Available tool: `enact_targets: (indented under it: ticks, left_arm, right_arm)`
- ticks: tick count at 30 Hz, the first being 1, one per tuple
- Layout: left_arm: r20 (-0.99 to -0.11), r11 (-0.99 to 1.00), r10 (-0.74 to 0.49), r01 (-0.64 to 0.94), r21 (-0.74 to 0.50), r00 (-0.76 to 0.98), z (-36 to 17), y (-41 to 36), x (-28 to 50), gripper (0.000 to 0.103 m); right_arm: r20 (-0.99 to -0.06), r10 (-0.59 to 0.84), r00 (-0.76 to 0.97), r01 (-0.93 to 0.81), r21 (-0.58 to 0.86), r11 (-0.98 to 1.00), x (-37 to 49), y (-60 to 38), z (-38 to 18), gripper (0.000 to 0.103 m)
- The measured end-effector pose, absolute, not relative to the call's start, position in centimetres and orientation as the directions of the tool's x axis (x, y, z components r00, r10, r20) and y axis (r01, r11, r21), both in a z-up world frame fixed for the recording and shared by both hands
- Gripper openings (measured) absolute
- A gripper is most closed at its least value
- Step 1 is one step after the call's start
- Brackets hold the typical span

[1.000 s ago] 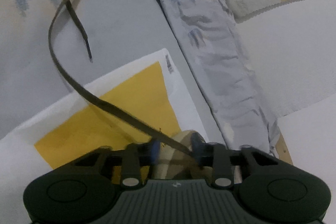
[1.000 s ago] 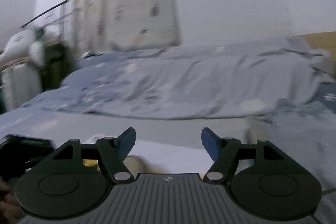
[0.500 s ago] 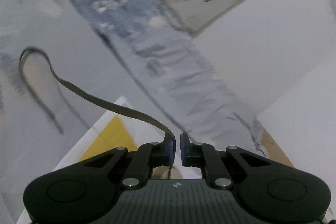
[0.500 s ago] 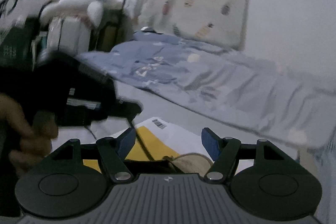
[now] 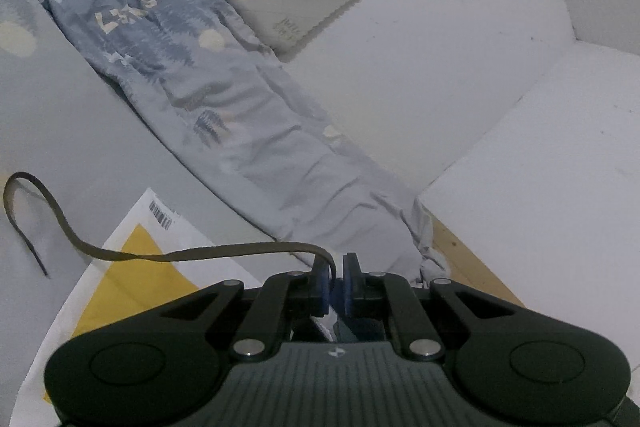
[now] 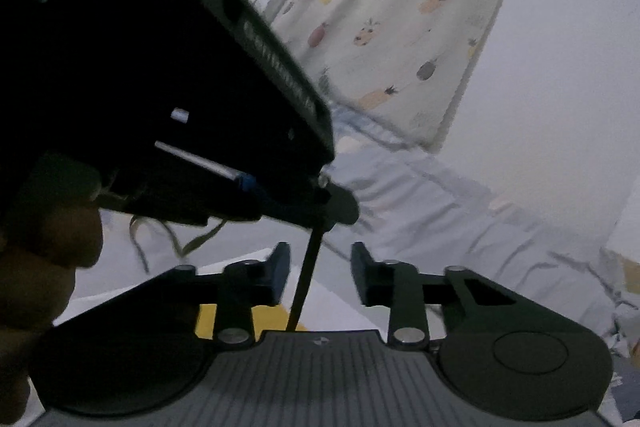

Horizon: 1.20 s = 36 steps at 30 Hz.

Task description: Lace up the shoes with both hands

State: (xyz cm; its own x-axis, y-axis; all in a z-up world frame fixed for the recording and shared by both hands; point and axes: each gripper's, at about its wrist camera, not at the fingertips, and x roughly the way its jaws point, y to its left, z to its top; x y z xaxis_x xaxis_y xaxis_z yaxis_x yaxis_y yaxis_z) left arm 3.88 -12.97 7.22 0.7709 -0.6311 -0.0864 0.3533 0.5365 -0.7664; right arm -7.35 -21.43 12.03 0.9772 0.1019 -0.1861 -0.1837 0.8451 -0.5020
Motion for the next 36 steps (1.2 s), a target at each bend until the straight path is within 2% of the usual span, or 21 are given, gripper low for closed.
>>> enact_targets:
  ticks: [3, 6, 14, 18, 19, 21, 22, 23, 31, 36]
  left_arm:
    - [-0.077, 0.523, -0.632, 0.351, -0.777, 0.771, 7.2, -12.6, 3.9, 0.004]
    - [-0.059, 0.515, -0.620, 0.349, -0.782, 0.782, 7.3, -11.8, 3.4, 0.004]
    - [0.030, 0.491, -0.477, 0.295, -0.820, 0.878, 7.9, -7.5, 3.3, 0.004]
    - [0.032, 0.526, -0.407, 0.264, -0.808, 0.913, 8.5, -6.1, 3.1, 0.004]
    - [0.027, 0.538, -0.395, 0.255, -0.804, 0.918, 8.6, -5.9, 3.1, 0.004]
    - [0.016, 0.574, -0.353, 0.230, -0.786, 0.936, 9.0, -5.7, 2.8, 0.004]
    - [0.016, 0.585, -0.336, 0.222, -0.780, 0.942, 9.2, -5.5, 2.7, 0.004]
    - [0.016, 0.595, -0.320, 0.214, -0.774, 0.947, 9.4, -5.3, 2.6, 0.004]
    - [-0.013, 0.641, -0.271, 0.170, -0.748, 0.963, 10.2, -4.6, 2.2, 0.004]
    - [-0.041, 0.672, -0.366, 0.234, -0.703, 0.930, 10.1, -6.7, 2.2, 0.004]
  right_arm:
    - [-0.171, 0.084, 0.982, -0.163, -0.524, 0.836, -7.4, -20.7, 11.9, 0.007]
    - [-0.189, 0.078, 0.979, -0.166, -0.515, 0.841, -7.3, -20.7, 11.5, 0.000]
    - [-0.291, 0.044, 0.956, -0.179, -0.455, 0.873, -6.7, -22.1, 11.0, 0.000]
    - [-0.315, 0.051, 0.948, -0.187, -0.420, 0.888, -6.4, -22.3, 11.2, 0.000]
    - [-0.322, 0.069, 0.944, -0.205, -0.411, 0.888, -6.6, -22.2, 11.1, 0.005]
    - [-0.332, 0.077, 0.940, -0.218, -0.412, 0.885, -6.7, -22.2, 12.0, 0.032]
    - [-0.325, 0.077, 0.942, -0.216, -0.418, 0.882, -6.6, -22.1, 12.1, 0.054]
    - [-0.309, 0.093, 0.946, -0.223, -0.417, 0.881, -6.9, -22.0, 12.2, 0.060]
    - [-0.294, 0.149, 0.944, -0.274, -0.453, 0.848, -8.4, -21.2, 12.2, 0.060]
    - [-0.270, 0.166, 0.949, -0.279, -0.462, 0.842, -8.4, -20.6, 12.7, 0.060]
